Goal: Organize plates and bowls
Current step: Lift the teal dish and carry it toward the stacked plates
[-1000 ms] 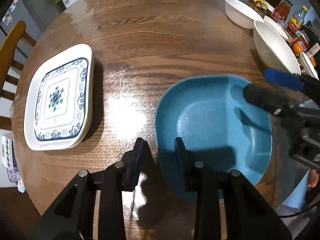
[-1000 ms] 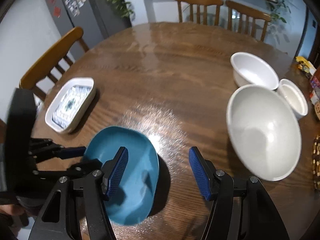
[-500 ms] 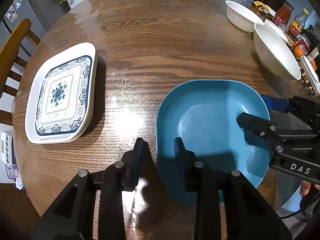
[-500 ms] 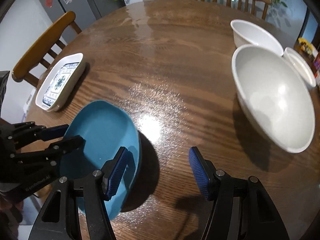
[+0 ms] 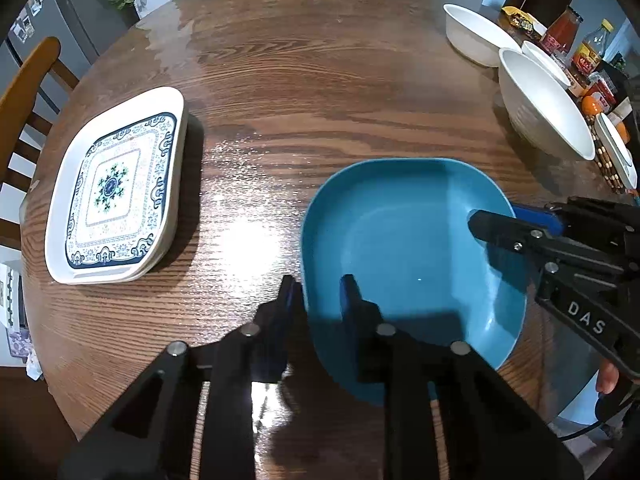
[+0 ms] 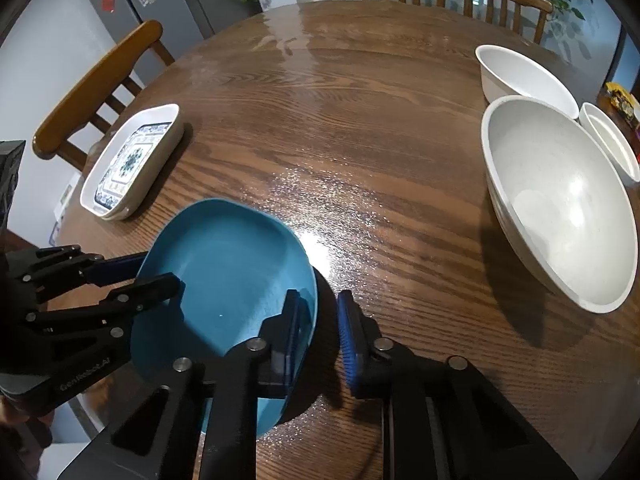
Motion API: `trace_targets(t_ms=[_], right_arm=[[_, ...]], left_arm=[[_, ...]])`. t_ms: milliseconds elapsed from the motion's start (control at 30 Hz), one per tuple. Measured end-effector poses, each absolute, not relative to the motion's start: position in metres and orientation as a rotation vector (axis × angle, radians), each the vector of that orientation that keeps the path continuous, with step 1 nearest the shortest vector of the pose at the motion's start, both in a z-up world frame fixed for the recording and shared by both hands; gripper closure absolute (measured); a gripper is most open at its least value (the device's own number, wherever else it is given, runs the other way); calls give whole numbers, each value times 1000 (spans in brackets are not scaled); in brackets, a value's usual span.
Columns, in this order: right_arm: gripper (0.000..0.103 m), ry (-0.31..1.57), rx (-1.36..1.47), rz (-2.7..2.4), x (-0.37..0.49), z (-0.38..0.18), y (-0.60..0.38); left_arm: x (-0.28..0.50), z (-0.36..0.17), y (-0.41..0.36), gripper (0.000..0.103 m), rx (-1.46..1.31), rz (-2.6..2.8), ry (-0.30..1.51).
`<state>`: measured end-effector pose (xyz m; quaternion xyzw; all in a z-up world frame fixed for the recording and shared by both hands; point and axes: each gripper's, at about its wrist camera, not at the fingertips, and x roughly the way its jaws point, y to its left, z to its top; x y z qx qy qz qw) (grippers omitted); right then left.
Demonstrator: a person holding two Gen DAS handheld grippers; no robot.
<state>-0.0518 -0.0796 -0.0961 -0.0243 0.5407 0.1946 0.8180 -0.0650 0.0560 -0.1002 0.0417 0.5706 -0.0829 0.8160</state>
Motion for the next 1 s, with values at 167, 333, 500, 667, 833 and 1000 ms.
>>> trace_targets(t_ms=[167,333,500,667,833,1000], right_arm=[[92,1147,-53,432,-53,-94,-76],[92,1136,-43,435,-54,-90,-78],[92,1095,-33,437,-55,-76,-81],[92,1045,-33,444,-57,-59,-81],[92,1006,-32,452,-59,-44,-78],[92,972,-27,462,-59,-33,-77]], left_arm=[[-64,-101,52,89,89,-171,1216],[-65,-99,48,89,86,-170,1212],[-67,-88,45,89,91,-158,1177],[-65,-72,44,89,100,-135,1121],[-66,-55,49,89,104,-116,1070],[-63,-41,55,89,110,-96,1029]])
